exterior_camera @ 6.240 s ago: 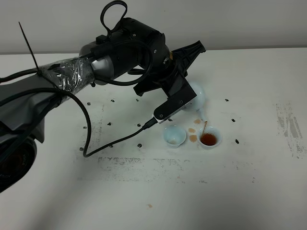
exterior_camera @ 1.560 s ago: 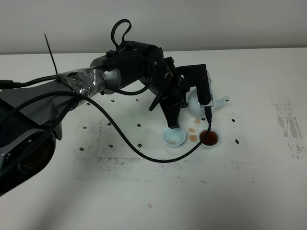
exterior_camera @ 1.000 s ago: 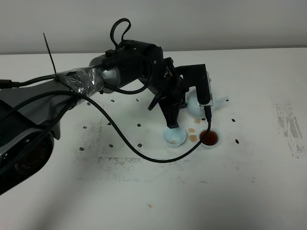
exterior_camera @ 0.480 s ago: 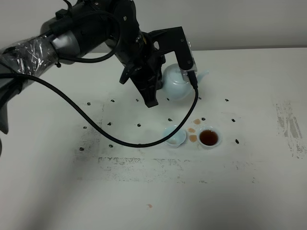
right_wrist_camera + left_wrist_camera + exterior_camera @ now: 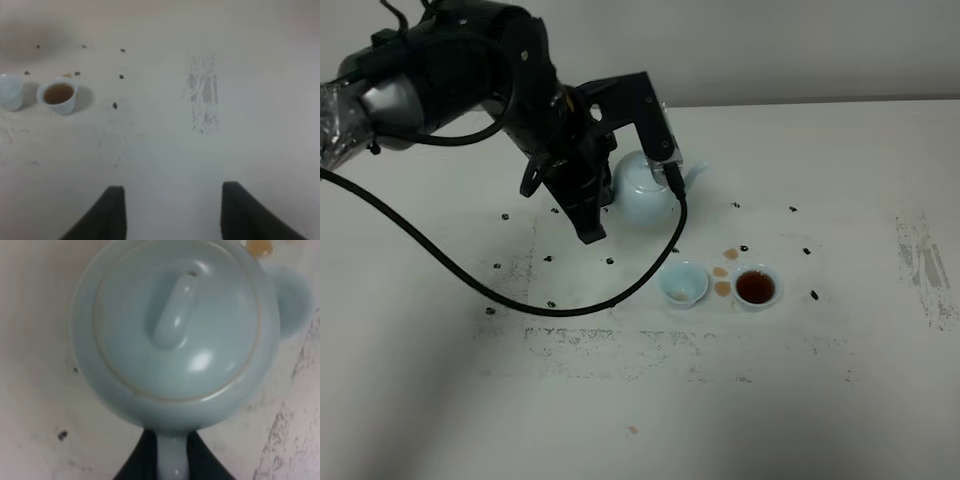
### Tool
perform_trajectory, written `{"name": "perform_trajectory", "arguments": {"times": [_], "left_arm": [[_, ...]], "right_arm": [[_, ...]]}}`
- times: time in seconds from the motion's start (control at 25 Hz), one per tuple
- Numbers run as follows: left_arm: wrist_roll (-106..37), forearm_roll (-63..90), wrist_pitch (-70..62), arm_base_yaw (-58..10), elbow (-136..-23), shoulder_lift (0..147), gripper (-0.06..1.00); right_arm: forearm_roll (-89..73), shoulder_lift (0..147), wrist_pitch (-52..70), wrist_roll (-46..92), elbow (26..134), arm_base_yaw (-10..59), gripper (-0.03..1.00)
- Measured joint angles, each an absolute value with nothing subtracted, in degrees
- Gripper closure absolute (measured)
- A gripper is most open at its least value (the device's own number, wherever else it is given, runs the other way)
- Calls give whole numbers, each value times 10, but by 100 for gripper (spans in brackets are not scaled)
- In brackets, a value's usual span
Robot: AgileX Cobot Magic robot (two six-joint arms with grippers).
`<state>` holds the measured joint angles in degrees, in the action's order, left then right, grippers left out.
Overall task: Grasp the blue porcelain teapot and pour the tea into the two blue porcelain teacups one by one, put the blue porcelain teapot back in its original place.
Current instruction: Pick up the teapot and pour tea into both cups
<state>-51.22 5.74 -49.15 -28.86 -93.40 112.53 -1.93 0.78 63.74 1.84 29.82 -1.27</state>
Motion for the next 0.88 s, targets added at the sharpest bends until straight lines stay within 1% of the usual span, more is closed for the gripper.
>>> {"name": "perform_trajectory", "arguments": {"times": [0.28, 0.6, 0.88], "left_arm": [[-523, -17, -426, -277, -837, 1115, 91], [-664, -20, -360, -279, -798, 1115, 91], [-747, -22, -326, -291, -794, 1115, 91]], "right_arm": [[-20, 8, 637, 18, 298, -13, 55], [-20, 8, 637, 18, 298, -13, 55], [-20, 8, 637, 18, 298, -13, 55]]}}
